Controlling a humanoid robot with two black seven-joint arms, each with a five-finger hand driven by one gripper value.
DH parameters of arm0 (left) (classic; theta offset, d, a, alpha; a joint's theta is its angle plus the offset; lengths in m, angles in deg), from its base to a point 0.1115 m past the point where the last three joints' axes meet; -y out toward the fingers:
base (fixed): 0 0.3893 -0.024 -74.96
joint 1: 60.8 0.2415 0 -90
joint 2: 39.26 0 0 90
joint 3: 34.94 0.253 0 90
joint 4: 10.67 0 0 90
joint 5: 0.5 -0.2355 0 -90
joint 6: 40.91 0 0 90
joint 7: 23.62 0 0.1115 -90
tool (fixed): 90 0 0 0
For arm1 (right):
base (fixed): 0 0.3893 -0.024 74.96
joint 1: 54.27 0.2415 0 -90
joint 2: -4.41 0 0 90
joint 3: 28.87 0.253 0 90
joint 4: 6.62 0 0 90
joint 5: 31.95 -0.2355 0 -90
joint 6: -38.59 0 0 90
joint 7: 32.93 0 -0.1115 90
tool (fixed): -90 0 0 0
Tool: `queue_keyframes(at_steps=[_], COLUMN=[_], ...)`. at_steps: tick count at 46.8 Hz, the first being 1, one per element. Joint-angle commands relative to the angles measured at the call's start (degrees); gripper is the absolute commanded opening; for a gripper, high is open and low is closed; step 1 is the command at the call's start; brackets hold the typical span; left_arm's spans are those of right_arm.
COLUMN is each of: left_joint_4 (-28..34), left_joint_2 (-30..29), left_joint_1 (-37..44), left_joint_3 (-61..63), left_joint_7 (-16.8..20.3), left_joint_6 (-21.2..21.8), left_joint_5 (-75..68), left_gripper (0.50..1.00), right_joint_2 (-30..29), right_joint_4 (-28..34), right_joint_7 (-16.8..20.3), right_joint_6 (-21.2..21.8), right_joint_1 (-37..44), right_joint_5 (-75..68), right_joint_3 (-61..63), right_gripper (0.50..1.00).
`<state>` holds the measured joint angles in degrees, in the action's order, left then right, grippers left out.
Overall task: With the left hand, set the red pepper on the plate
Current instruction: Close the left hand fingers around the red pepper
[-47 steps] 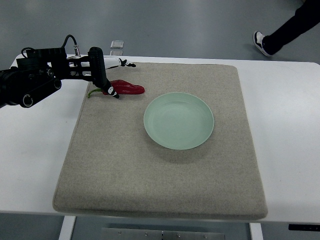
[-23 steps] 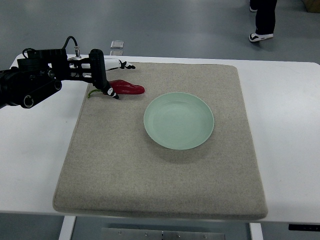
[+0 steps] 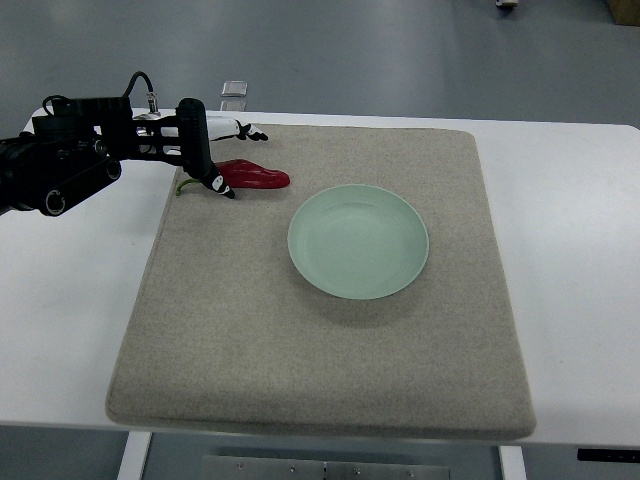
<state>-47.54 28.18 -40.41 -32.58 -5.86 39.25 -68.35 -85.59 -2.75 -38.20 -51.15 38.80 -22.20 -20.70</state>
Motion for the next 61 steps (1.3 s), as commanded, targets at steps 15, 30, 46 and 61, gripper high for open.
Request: queue_keyframes(at_steps=[15, 30, 46, 61], left_joint_4=[1.44, 1.71, 1.79, 1.71], left_joint_2=[1.12, 1.82, 1.82, 1.82], left_joint_1=[0.61, 0.79, 0.79, 0.79], left_joint_3=[0.01, 0.1, 2.55, 2.82], left_joint_7=[-0.18, -0.18, -0.1, -0.27], left_joint_6=[1.23, 1.14, 1.14, 1.05], left_joint_5=[0.0, 0.0, 0.09, 0.09], left_gripper=[0.883, 0.859, 0.726, 0.5], right_joint_2=[0.0, 0.0, 0.0, 0.0], right_joint_4=[0.0, 0.0, 0.0, 0.0], right_joint_7=[0.0, 0.0, 0.0, 0.0], right_joint_6=[0.0, 0.0, 0.0, 0.0], right_joint_1=[0.0, 0.0, 0.0, 0.0], right_joint_5=[0.0, 0.0, 0.0, 0.0], right_joint_3=[0.0, 0.0, 0.0, 0.0], right_gripper=[0.932, 0.932, 0.932, 0.932])
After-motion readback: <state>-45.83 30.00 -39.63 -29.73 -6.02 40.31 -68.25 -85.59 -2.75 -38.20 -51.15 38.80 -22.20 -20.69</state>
